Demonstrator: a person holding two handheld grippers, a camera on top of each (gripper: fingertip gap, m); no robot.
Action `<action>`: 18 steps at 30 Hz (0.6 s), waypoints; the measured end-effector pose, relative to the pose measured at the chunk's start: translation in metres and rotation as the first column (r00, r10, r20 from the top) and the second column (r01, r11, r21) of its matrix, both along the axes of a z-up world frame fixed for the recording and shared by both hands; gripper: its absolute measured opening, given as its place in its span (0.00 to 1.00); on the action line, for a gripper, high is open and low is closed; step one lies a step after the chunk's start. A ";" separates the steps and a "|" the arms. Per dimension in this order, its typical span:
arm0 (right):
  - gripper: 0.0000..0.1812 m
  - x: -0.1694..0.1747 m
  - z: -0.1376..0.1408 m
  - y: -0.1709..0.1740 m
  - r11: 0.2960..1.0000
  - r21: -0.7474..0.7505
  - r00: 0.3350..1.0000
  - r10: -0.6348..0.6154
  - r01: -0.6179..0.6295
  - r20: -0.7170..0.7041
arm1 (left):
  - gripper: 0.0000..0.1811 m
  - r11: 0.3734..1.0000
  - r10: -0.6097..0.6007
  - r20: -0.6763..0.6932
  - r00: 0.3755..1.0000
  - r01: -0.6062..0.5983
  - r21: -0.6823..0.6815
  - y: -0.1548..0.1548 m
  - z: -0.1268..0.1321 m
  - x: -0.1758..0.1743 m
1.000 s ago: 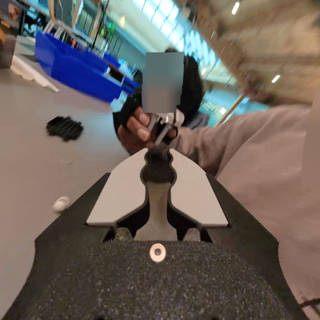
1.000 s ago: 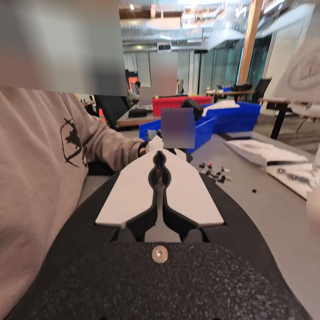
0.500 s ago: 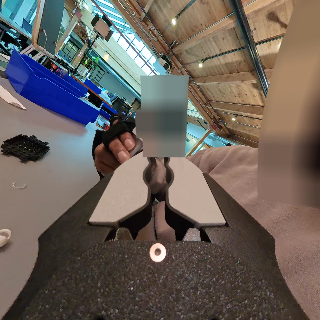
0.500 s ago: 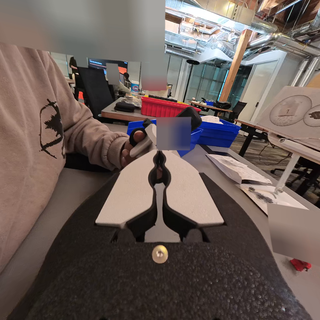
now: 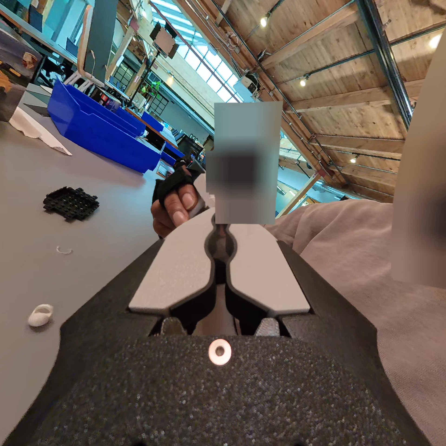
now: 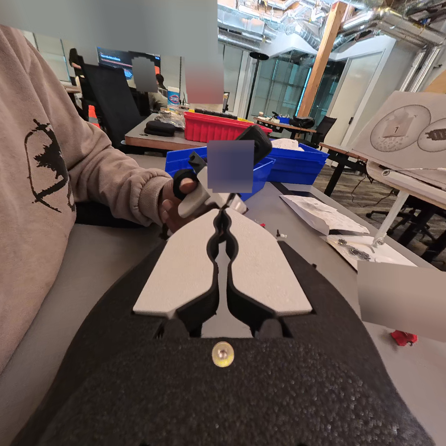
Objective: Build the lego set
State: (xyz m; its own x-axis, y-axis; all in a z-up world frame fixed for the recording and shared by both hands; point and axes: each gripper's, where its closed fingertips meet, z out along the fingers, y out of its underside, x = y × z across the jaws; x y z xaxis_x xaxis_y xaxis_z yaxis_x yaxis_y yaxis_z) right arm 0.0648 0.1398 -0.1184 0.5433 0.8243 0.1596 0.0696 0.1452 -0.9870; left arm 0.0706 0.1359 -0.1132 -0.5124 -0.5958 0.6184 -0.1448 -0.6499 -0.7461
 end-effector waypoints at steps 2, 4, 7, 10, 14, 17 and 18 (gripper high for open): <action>0.00 -0.001 -0.003 0.000 1.000 -0.016 1.000 -0.001 0.001 0.015 | 0.00 1.000 -0.005 0.007 1.000 0.005 -0.006 0.001 0.001 -0.001; 0.00 -0.002 -0.003 0.000 1.000 -0.017 1.000 -0.003 0.003 0.008 | 0.00 1.000 -0.004 0.006 1.000 0.004 0.015 0.001 -0.001 -0.001; 0.00 -0.002 -0.004 0.000 1.000 -0.018 1.000 -0.004 0.005 0.025 | 0.00 0.999 -0.032 0.019 0.999 0.031 0.019 -0.002 -0.001 -0.003; 0.00 0.005 -0.005 -0.002 1.000 -0.017 0.998 0.001 0.000 0.057 | 0.00 0.998 -0.070 0.034 0.997 0.070 0.003 -0.004 0.000 -0.006; 0.07 0.013 -0.002 -0.004 0.999 0.037 0.981 -0.005 -0.002 0.193 | 0.00 0.980 -0.198 0.043 0.979 0.199 -0.023 -0.013 -0.001 -0.013; 0.10 0.003 -0.006 -0.015 0.994 0.032 0.937 0.085 -0.102 0.340 | 0.00 0.963 -0.260 0.037 0.965 0.262 -0.057 -0.018 -0.005 -0.015; 0.11 0.000 -0.007 -0.018 0.991 0.027 0.918 0.110 -0.130 0.381 | 0.00 0.958 -0.278 0.030 0.960 0.279 -0.061 -0.020 -0.007 -0.016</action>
State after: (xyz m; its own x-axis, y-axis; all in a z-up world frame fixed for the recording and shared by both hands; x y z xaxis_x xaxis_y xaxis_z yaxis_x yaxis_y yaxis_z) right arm 0.0646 0.1220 -0.1252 0.3314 0.8648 0.3773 0.4151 0.2255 -0.8814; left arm 0.0550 0.1160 -0.1200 -0.6655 -0.3873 0.6381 -0.3117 -0.6325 -0.7091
